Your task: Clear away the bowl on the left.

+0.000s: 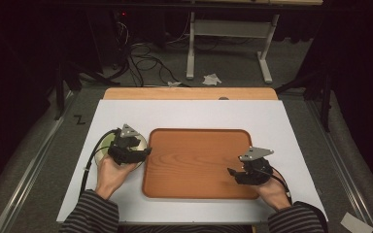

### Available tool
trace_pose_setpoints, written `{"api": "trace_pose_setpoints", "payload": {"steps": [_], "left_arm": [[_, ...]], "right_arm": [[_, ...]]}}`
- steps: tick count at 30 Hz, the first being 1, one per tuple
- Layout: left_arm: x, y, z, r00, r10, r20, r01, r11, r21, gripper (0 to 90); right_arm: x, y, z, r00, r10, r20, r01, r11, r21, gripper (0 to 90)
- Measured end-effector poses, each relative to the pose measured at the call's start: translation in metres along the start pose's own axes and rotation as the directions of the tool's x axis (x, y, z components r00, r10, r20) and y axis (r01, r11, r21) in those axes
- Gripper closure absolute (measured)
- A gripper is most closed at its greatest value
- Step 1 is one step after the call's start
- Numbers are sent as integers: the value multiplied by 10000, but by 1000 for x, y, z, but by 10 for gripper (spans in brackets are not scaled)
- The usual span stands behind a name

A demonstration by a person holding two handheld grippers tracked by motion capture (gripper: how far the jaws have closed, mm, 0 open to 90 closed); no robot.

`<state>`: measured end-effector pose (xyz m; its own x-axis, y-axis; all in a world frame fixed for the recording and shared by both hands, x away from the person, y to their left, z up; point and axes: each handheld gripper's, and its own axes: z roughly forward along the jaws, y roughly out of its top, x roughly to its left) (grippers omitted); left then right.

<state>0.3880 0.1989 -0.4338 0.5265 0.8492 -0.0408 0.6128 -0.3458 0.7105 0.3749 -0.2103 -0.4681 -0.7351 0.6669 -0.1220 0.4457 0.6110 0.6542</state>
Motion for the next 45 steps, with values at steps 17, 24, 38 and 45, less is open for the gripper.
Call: {"api": "trace_pose_setpoints", "payload": {"steps": [17, 24, 38, 45], "left_arm": [[25, -3, -6, 9943, -742, -760, 748, 9972, 40, 391], [50, -11, -13, 9800, -1748, -952, 1753, 9845, -33, 386], [76, -21, -20, 9545, -2553, -1543, 2570, 9664, -96, 388], [82, -24, -19, 9421, -2609, -2105, 2684, 9633, 73, 389]], "right_arm": [[1, 1, 2, 9999, -144, -20, 144, 9999, 43, 408], [1, 1, 3, 9999, -146, -18, 146, 9999, -21, 407], [2, 2, 3, 9999, -162, -48, 162, 9999, -18, 408], [2, 2, 3, 9998, -171, -98, 171, 9998, 30, 408]]}}
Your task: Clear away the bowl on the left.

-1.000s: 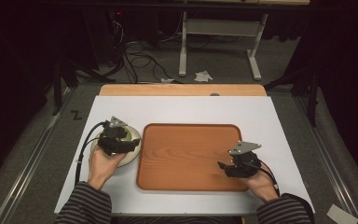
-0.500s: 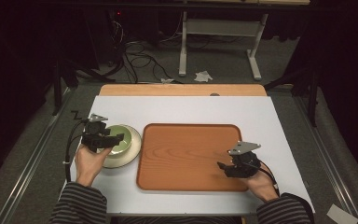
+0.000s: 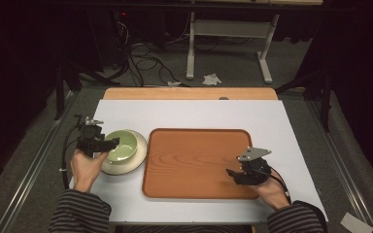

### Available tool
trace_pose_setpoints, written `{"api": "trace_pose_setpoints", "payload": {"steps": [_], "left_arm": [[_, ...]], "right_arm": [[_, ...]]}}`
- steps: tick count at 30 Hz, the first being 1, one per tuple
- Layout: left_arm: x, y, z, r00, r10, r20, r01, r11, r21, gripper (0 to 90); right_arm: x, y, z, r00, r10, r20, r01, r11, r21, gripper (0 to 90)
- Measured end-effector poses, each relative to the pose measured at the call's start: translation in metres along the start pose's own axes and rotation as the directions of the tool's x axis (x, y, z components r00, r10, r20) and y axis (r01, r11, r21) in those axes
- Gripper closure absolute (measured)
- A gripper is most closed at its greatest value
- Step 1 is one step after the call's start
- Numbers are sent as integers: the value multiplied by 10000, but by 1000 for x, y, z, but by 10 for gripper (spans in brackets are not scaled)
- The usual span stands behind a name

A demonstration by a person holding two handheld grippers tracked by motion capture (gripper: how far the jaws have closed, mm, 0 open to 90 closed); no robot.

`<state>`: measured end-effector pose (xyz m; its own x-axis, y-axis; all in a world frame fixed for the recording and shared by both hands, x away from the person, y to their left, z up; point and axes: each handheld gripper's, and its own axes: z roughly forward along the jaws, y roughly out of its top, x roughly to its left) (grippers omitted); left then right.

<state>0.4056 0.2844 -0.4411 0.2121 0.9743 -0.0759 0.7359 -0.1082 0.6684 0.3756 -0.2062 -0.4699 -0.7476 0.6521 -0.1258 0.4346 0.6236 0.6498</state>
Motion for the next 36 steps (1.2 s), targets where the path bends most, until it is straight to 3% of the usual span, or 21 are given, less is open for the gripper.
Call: {"api": "trace_pose_setpoints", "payload": {"steps": [2, 8, 16, 25, 30, 36], "left_arm": [[1, 0, 1, 9997, 138, -222, -136, 9999, 87, 387], [4, -1, 4, 9996, 20, -287, -12, 9996, 266, 389], [17, -5, 14, 9974, -680, -254, 693, 9960, 565, 421], [20, -7, 21, 9960, -892, -41, 892, 9922, 872, 497], [21, -8, 24, 9939, -1071, 273, 1038, 9894, 1017, 540], [26, -9, 24, 9926, -1174, 299, 1141, 9889, 956, 645]], "right_arm": [[0, 0, 0, 10000, -3, -9, 3, 10000, -2, 407], [1, 0, 0, 10000, 8, -12, -8, 10000, 2, 407], [1, 0, 1, 10000, -25, -65, 26, 10000, 41, 408], [1, 0, 0, 9999, -66, -129, 68, 9999, 112, 408], [1, 0, 1, 9999, -123, -102, 123, 9999, -20, 408], [3, 0, 1, 9997, -195, -114, 194, 9998, -20, 408]]}}
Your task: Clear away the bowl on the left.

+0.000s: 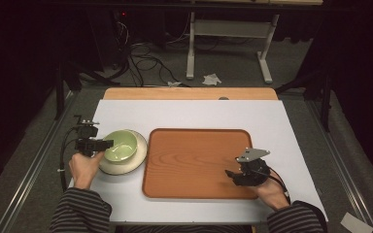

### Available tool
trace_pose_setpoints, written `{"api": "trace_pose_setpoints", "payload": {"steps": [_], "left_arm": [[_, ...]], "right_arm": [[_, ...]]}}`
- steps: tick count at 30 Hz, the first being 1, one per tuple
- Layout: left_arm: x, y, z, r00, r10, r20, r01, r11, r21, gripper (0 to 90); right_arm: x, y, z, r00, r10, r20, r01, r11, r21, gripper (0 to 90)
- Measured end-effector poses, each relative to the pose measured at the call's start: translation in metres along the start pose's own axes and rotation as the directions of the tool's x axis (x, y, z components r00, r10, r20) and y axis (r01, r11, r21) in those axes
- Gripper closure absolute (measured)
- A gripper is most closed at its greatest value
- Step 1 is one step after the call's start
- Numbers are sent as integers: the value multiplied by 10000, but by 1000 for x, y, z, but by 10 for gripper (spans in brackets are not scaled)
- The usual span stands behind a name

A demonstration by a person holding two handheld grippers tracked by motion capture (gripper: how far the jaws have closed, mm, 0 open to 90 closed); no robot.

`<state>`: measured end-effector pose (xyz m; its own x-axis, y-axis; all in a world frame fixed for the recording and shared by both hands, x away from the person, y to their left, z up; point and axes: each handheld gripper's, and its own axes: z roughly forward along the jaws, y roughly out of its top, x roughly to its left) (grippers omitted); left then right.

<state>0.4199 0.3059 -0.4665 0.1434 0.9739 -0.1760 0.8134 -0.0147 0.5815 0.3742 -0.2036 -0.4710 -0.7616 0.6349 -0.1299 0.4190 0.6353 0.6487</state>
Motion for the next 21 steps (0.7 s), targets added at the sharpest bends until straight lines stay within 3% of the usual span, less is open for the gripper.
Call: {"api": "trace_pose_setpoints", "payload": {"steps": [9, 21], "left_arm": [[0, 0, 3, 10000, -14, -78, 16, 9996, 267, 691], [-1, 0, 5, 9996, -40, 276, 23, 9981, 613, 819]], "right_arm": [[0, 0, 0, 10000, -3, -24, 3, 10000, 47, 407], [0, 0, 0, 10000, -37, -8, 37, 10000, 70, 407]]}}
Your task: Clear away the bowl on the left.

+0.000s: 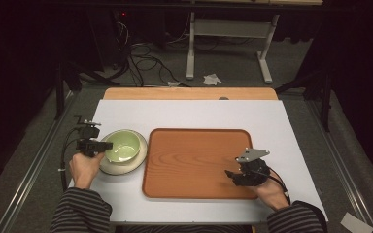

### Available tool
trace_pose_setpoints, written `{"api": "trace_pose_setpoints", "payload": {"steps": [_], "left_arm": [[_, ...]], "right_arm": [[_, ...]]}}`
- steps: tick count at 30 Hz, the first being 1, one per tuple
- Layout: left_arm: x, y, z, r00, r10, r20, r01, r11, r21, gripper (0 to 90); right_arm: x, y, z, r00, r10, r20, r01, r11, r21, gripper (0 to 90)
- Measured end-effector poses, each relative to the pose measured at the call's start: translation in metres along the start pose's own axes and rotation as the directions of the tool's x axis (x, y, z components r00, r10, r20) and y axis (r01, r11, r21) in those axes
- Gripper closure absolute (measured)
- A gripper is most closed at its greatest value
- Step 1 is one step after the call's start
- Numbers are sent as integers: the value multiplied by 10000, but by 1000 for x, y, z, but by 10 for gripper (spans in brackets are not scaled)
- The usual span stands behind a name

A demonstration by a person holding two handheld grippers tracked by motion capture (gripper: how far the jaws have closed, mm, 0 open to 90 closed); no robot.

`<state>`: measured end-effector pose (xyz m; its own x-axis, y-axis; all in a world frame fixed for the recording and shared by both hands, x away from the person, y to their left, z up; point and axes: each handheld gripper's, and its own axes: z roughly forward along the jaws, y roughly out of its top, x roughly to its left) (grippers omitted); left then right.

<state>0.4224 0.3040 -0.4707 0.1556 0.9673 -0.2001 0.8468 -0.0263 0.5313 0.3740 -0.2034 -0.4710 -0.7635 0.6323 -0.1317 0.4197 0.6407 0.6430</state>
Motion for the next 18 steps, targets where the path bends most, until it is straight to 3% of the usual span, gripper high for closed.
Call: {"api": "trace_pose_setpoints", "payload": {"steps": [18], "left_arm": [[-1, 2, 1, 9991, -65, 413, 61, 9999, 92, 842]], "right_arm": [[0, 0, 0, 10000, -2, -5, 2, 10000, -9, 407]]}}
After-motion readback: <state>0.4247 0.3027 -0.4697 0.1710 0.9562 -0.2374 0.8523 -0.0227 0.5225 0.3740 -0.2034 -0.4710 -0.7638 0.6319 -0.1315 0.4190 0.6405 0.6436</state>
